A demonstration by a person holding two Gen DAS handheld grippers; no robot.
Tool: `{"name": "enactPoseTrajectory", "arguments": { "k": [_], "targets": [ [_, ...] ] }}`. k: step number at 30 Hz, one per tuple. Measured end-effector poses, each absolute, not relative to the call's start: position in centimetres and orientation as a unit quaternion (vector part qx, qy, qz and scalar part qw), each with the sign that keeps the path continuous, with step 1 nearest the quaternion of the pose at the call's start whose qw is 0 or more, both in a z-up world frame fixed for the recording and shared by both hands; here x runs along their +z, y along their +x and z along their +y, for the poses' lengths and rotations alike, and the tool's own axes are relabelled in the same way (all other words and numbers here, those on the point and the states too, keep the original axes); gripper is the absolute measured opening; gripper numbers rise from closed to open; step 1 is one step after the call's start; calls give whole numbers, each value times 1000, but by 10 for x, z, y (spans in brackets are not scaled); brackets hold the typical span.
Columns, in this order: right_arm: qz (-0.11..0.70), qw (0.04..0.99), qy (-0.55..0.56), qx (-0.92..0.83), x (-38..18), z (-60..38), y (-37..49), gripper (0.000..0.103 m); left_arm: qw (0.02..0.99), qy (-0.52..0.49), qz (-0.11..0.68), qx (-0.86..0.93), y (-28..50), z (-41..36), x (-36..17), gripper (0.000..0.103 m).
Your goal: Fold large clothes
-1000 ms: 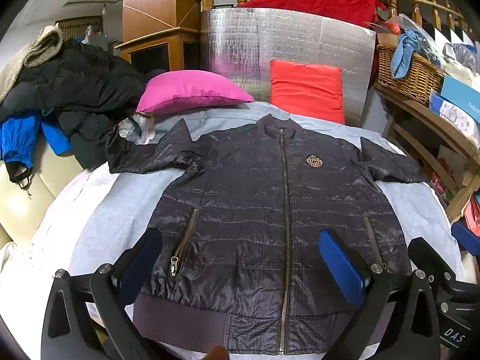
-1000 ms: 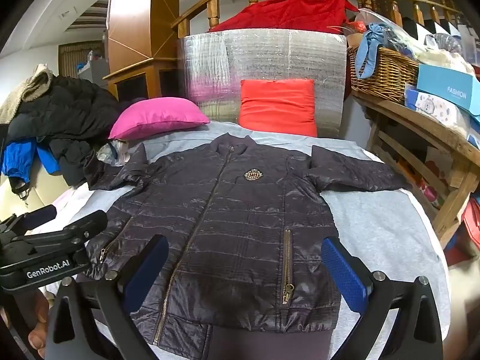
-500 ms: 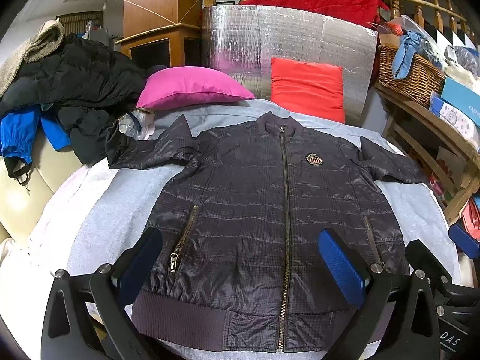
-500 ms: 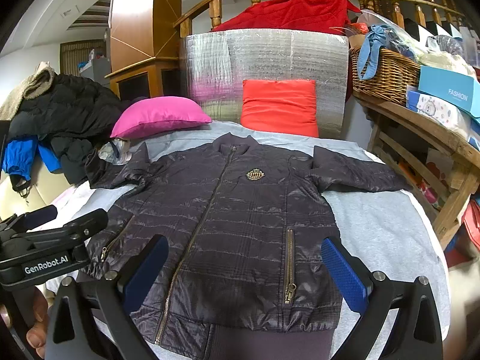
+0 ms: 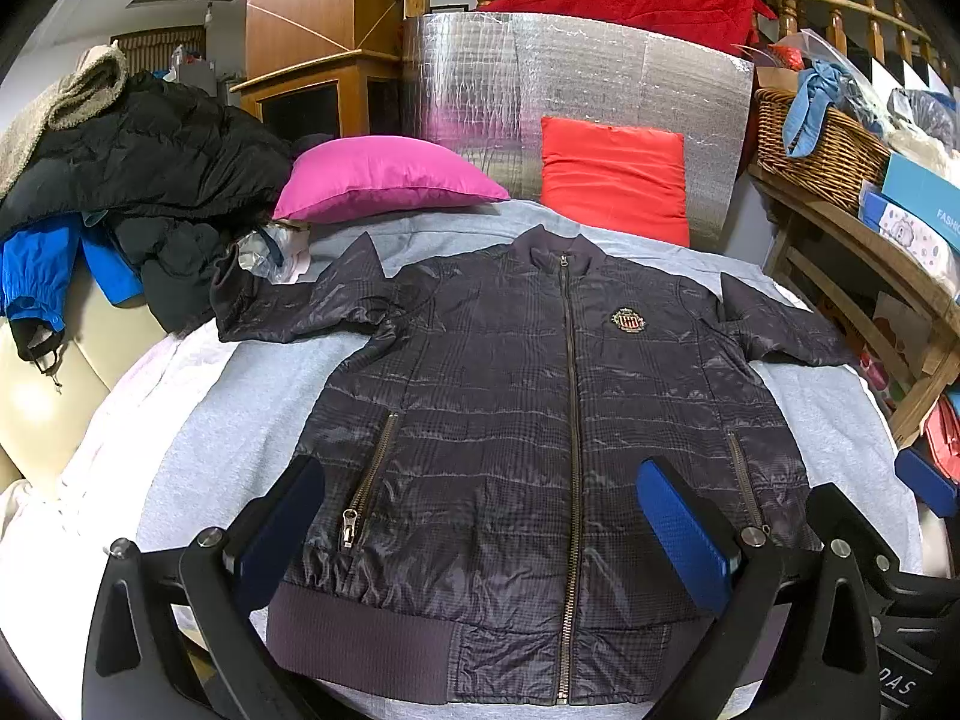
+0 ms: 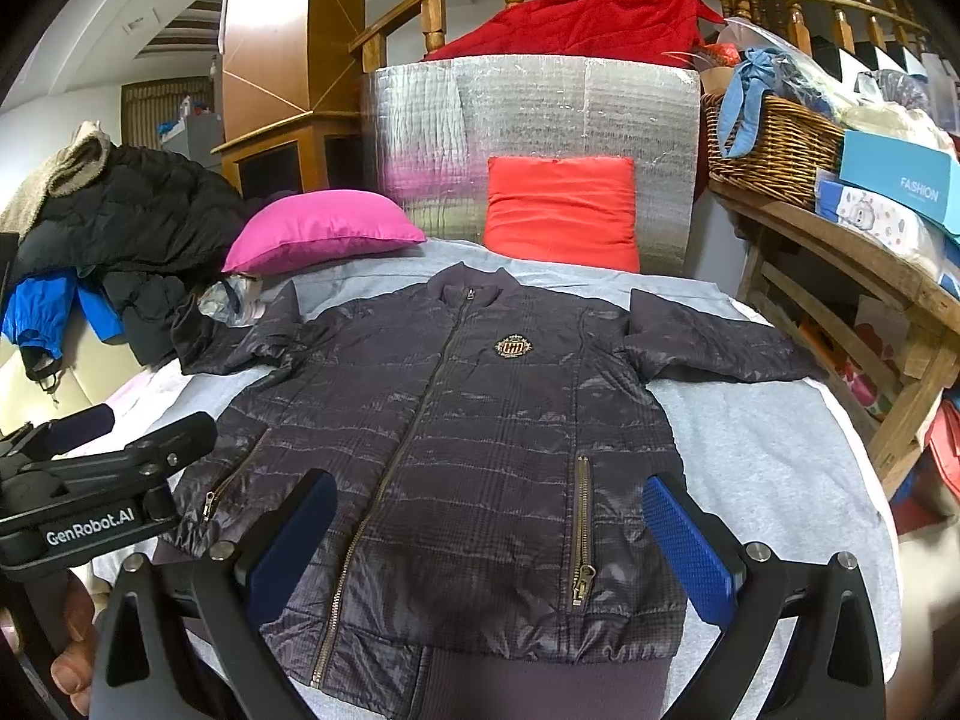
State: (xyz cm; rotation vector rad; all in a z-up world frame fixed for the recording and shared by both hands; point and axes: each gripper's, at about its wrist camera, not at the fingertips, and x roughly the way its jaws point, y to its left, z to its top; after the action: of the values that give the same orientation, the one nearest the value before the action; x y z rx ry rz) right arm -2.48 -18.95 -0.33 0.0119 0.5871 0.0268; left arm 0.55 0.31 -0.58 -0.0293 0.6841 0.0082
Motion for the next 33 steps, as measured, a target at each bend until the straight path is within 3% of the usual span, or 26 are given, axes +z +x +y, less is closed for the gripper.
{"name": "enactPoseTrajectory", "arguments": {
  "k": [33],
  "targets": [
    [292, 956, 5, 15, -3, -182, -27, 103, 943, -14, 332, 4, 0, 4, -4, 103]
  ]
}}
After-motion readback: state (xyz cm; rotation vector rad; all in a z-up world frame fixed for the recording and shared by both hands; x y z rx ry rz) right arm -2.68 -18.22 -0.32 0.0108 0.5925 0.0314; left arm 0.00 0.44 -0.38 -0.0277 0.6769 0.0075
